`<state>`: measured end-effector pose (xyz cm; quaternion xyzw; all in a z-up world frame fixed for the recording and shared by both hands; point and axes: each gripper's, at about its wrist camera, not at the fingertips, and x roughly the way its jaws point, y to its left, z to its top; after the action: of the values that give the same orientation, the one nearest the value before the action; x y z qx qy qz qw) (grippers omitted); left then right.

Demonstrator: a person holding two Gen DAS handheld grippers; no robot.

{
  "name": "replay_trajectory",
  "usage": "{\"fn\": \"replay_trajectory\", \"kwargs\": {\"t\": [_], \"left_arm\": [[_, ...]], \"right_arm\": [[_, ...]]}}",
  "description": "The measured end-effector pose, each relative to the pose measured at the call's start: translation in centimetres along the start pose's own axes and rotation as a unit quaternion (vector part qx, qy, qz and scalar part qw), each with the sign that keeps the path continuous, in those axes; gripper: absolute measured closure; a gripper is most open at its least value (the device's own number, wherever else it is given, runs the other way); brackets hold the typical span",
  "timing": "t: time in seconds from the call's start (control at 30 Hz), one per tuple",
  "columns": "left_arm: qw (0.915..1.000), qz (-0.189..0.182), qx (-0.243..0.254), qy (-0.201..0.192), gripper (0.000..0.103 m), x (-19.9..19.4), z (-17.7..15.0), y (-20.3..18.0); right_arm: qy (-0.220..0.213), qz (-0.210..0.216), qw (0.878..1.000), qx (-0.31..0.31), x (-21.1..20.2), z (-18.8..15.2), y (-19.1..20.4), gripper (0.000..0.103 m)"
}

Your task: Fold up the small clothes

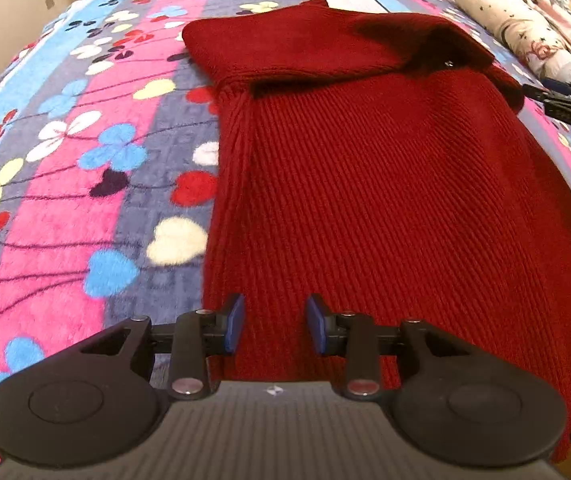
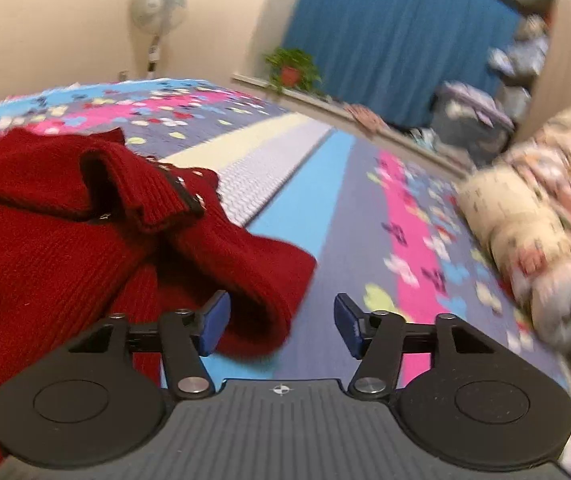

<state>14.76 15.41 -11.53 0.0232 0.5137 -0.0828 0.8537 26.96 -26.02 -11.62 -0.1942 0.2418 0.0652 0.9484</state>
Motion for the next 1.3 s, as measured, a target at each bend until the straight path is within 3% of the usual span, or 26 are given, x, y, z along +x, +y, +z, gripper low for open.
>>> {"fn": "replay_trajectory", "kwargs": {"t": [0.1, 0.23, 0.3, 0.33, 0.4, 0.47, 0.53, 0.57, 0.6, 0.63, 0.7, 0.73, 0.8, 0.83, 0.9, 0.93, 1.0, 1.03, 1.1, 1.13, 1.17, 1.23, 1.27, 1.3], "left_arm": [[1.0000, -0.001, -0.010, 0.000, 0.057, 0.8, 0.7, 0.1], [1.0000, 0.000, -0.002, -0.001, 0.050, 1.4, 1.1, -0.3], [1.0000, -0.002, -0.003, 0.000, 0.048, 1.7, 1.4, -0.3], [1.0000, -0.003, -0.006, 0.000, 0.047, 1.8, 1.6, -0.2], [0.9999, -0.006, -0.009, 0.001, 0.047, 1.9, 1.8, -0.1], [1.0000, -0.006, -0.006, 0.002, 0.047, 2.0, 1.9, -0.1], [0.9999, -0.008, -0.006, 0.003, 0.047, 1.9, 2.0, -0.1], [0.9999, -0.010, -0.006, 0.003, 0.047, 2.0, 2.1, 0.0], [0.9999, -0.011, -0.006, 0.003, 0.047, 2.0, 2.1, 0.0], [0.9999, -0.012, -0.005, 0.002, 0.047, 1.9, 2.0, 0.0], [0.9999, -0.013, -0.002, 0.001, 0.047, 1.9, 2.0, 0.1], [0.9999, -0.014, -0.001, 0.001, 0.046, 2.0, 2.0, 0.1], [0.9999, -0.014, -0.001, 0.001, 0.046, 2.0, 2.0, 0.2], [0.9999, -0.013, -0.001, 0.002, 0.046, 2.0, 2.0, 0.2], [0.9999, -0.010, 0.000, 0.003, 0.046, 2.1, 2.1, 0.0], [1.0000, -0.009, 0.001, 0.003, 0.046, 2.1, 2.1, -0.1], [1.0000, -0.007, 0.003, 0.003, 0.045, 2.1, 2.1, -0.2], [1.0000, -0.007, 0.004, 0.003, 0.045, 2.2, 2.1, -0.2], [1.0000, -0.006, 0.005, 0.002, 0.044, 2.2, 2.1, -0.2], [1.0000, -0.007, 0.006, 0.001, 0.044, 2.2, 2.1, -0.2], [1.0000, -0.007, 0.006, 0.001, 0.044, 2.2, 2.2, -0.2], [1.0000, -0.007, 0.005, 0.001, 0.044, 2.3, 2.2, -0.2], [1.0000, -0.007, 0.005, 0.001, 0.044, 2.2, 2.2, -0.3], [1.0000, -0.006, 0.004, 0.001, 0.044, 2.3, 2.2, -0.3]], "right_arm": [[0.002, 0.021, 0.998, -0.056, 2.3, 0.5, 1.5, 0.042], [0.005, 0.014, 0.989, -0.149, 4.6, 0.6, 3.5, 0.046], [0.005, 0.008, 0.989, -0.148, 5.3, 0.7, 3.0, 0.070], [0.005, 0.008, 0.992, -0.125, 5.4, 1.1, 2.0, 0.085], [-0.017, 0.008, 1.000, -0.022, 4.5, 2.4, -2.0, 0.087], [-0.030, -0.025, 0.994, 0.101, 3.6, 3.0, -7.0, 0.090], [-0.037, -0.075, 0.969, 0.233, 2.5, 2.0, -13.3, 0.090], [-0.037, -0.123, 0.952, 0.277, 2.0, 1.0, -15.8, 0.090], [-0.027, -0.172, 0.933, 0.315, 1.5, -0.3, -18.4, 0.090], [-0.006, -0.186, 0.909, 0.373, 1.4, -2.4, -21.3, 0.090], [0.046, -0.128, 0.865, 0.484, 2.4, -7.5, -25.3, 0.089], [0.071, -0.110, 0.850, 0.510, 3.2, -10.3, -26.1, 0.088], [0.105, -0.135, 0.839, 0.517, 3.6, -13.5, -26.3, 0.085], [0.113, -0.136, 0.820, 0.545, 3.6, -15.1, -26.7, 0.083], [0.074, -0.108, 0.777, 0.616, 2.5, -17.0, -27.9, 0.083], [0.065, -0.106, 0.763, 0.634, 2.3, -17.2, -28.2, 0.079], [0.043, -0.117, 0.749, 0.650, 1.6, -17.5, -28.7, 0.070], [0.043, -0.121, 0.749, 0.650, 1.5, -18.2, -29.1, 0.065], [0.043, -0.118, 0.750, 0.649, 1.6, -19.2, -29.3, 0.067], [0.043, -0.119, 0.753, 0.646, 1.7, -19.3, -29.4, 0.075], [0.041, -0.123, 0.755, 0.642, 1.5, -19.2, -29.5, 0.091], [0.009, -0.165, 0.754, 0.636, 1.0, -19.0, -29.5, 0.092], [0.005, -0.194, 0.754, 0.627, 0.6, -18.3, -29.4, 0.102], [0.016, -0.245, 0.753, 0.611, 0.2, -17.8, -29.2, 0.103]]}}
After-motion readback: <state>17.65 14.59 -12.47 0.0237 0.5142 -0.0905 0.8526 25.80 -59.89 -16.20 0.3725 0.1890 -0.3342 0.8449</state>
